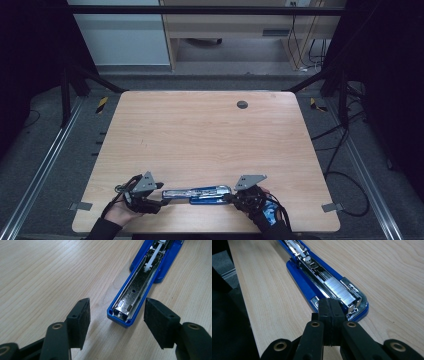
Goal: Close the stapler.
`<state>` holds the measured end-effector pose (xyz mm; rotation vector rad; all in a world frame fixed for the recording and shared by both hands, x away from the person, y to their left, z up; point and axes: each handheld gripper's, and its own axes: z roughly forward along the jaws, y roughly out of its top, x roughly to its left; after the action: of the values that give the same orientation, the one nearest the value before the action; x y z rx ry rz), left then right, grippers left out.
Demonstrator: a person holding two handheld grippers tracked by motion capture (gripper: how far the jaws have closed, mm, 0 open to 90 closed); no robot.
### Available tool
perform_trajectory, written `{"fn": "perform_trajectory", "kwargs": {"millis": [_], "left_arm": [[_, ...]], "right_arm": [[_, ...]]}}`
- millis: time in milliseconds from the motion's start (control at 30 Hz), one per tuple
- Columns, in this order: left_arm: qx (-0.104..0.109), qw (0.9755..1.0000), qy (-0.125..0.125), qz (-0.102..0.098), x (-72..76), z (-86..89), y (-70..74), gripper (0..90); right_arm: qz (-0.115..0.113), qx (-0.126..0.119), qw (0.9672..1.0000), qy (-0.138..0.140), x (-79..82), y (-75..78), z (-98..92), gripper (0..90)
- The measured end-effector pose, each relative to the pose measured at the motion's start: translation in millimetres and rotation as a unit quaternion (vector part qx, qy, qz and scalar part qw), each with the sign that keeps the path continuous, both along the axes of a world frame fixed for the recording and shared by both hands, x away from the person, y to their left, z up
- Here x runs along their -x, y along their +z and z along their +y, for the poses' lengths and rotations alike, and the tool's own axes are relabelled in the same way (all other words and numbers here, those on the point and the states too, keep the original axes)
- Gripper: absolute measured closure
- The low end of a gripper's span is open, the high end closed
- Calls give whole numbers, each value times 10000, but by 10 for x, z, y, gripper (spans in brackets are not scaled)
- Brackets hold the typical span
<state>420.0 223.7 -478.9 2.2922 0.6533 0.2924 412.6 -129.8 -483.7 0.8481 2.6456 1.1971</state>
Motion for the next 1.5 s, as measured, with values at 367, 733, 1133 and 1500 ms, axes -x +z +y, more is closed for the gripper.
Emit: {"fn": "perform_trajectory", "kwargs": {"millis": [367, 733, 1133, 1500], "left_arm": [[-76, 9998, -180, 85, -17, -61, -17, 462], [-113, 9994, -272, 155, -31, -86, -25, 509], [-141, 9992, -305, 203, -45, -94, -16, 516], [-180, 9990, -378, 186, -52, -84, 0, 524]], "right_arm": [[-6, 59, 10000, -27, -13, -11, 22, 900], [-16, 73, 10000, -46, -23, -22, 30, 900], [-22, 85, 10000, 15, -28, -26, 47, 900], [-26, 58, 10000, 23, -30, -32, 44, 900]]}}
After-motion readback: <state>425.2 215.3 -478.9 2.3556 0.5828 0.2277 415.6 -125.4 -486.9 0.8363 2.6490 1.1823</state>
